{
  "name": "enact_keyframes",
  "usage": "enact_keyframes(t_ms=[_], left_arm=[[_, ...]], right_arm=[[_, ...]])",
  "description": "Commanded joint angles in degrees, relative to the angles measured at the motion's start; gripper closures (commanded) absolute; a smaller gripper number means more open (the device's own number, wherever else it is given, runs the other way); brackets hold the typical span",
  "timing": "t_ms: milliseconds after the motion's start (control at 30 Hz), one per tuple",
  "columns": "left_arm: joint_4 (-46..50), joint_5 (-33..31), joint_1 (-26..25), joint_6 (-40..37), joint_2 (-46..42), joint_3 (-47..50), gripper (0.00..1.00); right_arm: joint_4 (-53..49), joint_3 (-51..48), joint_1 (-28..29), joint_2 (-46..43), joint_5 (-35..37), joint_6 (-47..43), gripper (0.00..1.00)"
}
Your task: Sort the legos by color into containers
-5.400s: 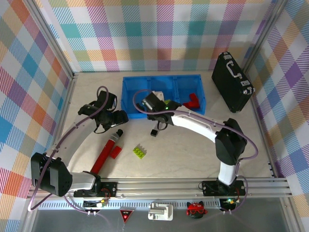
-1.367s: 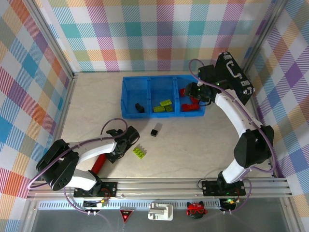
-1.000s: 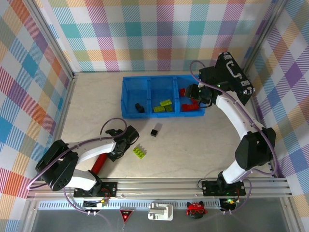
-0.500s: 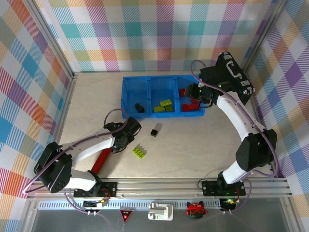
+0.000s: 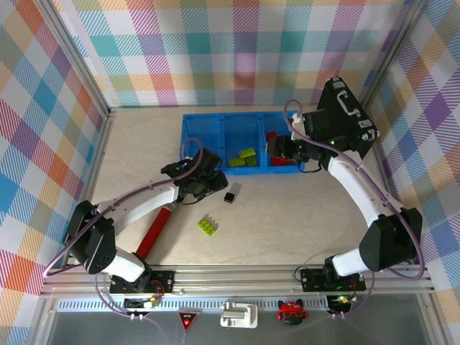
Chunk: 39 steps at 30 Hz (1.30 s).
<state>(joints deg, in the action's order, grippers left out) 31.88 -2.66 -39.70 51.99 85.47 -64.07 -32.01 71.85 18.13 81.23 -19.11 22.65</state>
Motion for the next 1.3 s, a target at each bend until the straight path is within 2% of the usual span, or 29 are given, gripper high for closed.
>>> enact_keyframes(t_ms=[0,133,267,433,667,933,1000,1167,1267], left_arm=[[-5.85,9.31,1.24,1.81,2.84,-2.33,0.40],[-12.30,15.30,2.93,7.04,5.86,-4.25,0.43],[-15.44,16.40,3.58,12.66,7.11,-5.59,0.44],[-21.63,17.87,3.58,18.86,8.13,-5.72,0.46],[-25.18,19.60,3.32,22.53,9.54,-5.54,0.46],[-27.57,20.23,3.15,24.72,8.97,-4.85,0.47],[-27.81,20.15,3.08,24.85,8.51,-4.33,0.47],[-29.45,20.05,3.07,26.38,7.79,-2.11,0.42],[-30.33,20.22,3.14,25.97,7.61,-1.58,0.33]], right_arm=[[8.62,-6.17,2.42,-4.99,-2.67,3.53,0.40],[20.75,-17.21,9.19,-10.82,6.32,9.11,0.44],[32.93,-26.12,14.50,-14.26,14.16,13.04,0.44],[44.50,-30.98,18.97,-12.04,17.32,13.93,0.43],[54.65,-29.70,20.80,-4.28,17.19,14.15,0.43],[57.28,-26.27,20.81,2.77,19.89,16.99,0.49],[57.20,-25.62,20.80,3.87,20.24,17.35,0.53],[56.85,-25.44,20.80,4.42,20.32,16.63,0.73],[52.95,-23.95,20.68,3.79,20.18,15.10,0.78]])
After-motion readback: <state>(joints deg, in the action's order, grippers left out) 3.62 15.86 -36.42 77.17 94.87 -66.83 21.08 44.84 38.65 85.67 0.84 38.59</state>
